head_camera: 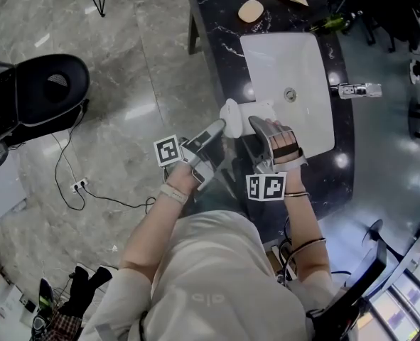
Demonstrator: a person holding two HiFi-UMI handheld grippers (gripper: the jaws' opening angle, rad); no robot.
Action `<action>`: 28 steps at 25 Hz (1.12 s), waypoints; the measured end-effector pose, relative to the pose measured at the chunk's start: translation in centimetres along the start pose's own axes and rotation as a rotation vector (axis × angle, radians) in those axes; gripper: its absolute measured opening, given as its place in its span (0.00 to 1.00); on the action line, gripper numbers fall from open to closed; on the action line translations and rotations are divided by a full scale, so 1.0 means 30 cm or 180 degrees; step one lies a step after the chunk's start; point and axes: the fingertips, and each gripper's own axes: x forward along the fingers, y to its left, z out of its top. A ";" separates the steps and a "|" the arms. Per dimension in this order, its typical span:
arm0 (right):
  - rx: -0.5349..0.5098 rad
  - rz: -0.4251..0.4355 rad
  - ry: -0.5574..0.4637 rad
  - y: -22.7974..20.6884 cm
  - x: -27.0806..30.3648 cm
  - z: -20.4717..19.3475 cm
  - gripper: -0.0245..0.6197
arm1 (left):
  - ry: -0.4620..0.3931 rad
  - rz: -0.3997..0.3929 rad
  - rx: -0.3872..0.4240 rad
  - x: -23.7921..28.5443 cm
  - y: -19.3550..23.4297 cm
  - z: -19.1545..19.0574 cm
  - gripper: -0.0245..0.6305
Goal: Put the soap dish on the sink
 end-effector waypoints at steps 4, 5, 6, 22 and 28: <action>-0.0018 -0.0005 0.0042 0.008 -0.010 -0.006 0.48 | 0.0020 0.0000 0.0028 0.007 -0.002 -0.017 0.45; -0.0016 -0.0010 0.0047 0.008 -0.014 -0.007 0.48 | 0.0020 0.0000 0.0033 0.003 -0.004 -0.020 0.45; -0.0012 -0.0011 0.0053 0.009 -0.018 -0.007 0.48 | 0.0017 0.0005 0.0039 -0.003 -0.005 -0.022 0.45; 0.0004 0.0102 0.0135 0.059 -0.050 -0.017 0.48 | -0.0049 0.0032 0.0069 -0.076 -0.011 -0.034 0.45; 0.0306 -0.0078 0.0068 0.015 -0.099 0.009 0.48 | 0.0091 0.0038 0.0144 -0.125 -0.089 -0.094 0.45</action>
